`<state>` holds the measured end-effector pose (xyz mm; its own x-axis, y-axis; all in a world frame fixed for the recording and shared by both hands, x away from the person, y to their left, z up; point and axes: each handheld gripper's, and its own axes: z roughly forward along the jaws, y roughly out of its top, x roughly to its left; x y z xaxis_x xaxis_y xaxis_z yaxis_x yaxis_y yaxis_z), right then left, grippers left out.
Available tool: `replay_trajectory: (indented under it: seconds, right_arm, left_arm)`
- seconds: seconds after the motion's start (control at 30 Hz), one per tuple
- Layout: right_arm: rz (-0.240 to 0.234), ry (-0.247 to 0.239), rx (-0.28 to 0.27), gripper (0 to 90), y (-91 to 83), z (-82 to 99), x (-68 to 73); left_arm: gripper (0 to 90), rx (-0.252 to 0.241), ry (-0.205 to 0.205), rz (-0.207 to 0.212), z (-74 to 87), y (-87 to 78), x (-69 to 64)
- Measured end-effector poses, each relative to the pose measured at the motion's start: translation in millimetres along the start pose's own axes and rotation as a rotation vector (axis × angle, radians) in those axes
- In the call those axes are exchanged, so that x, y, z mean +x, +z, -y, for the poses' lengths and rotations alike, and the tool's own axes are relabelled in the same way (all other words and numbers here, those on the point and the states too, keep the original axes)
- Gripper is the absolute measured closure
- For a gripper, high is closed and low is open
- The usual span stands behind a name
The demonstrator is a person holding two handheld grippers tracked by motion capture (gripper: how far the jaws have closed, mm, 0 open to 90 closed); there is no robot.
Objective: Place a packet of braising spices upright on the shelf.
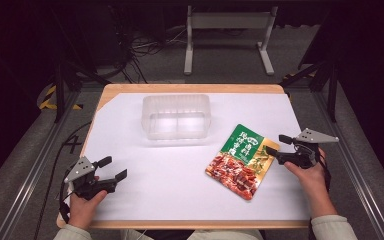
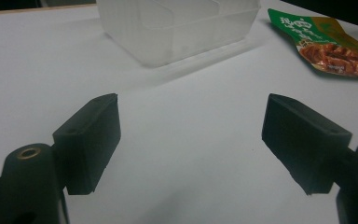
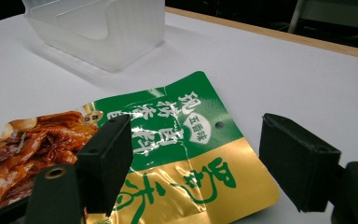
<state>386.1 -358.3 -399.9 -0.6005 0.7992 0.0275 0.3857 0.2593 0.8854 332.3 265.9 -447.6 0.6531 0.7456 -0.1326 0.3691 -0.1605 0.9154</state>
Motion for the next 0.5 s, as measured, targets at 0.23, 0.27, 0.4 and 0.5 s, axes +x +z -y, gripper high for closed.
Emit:
replay_trajectory:
  seconds: [0.23, 0.27, 0.4, 0.5]
  right_arm:
    - [-0.018, 0.017, -0.001, 25.2, 6.0, -6.2, -10.6]
    - [-0.018, 0.019, 0.001, 25.1, 7.1, -6.3, -12.1]
    - [-0.011, 0.041, 0.018, 24.2, 13.5, -2.9, -19.7]
    - [-0.003, 0.059, 0.029, 22.9, 18.1, 1.8, -25.4]
  left_arm:
    - [20.3, 0.003, 0.005, 0.0, -0.1, 1.0, 0.1]
    - [20.2, 0.004, 0.003, -0.001, 0.0, 0.9, 0.2]
    - [20.3, 0.003, 0.004, 0.0, 0.0, 0.6, 0.1]
    - [20.3, 0.003, 0.003, 0.0, 0.0, 0.7, 0.1]
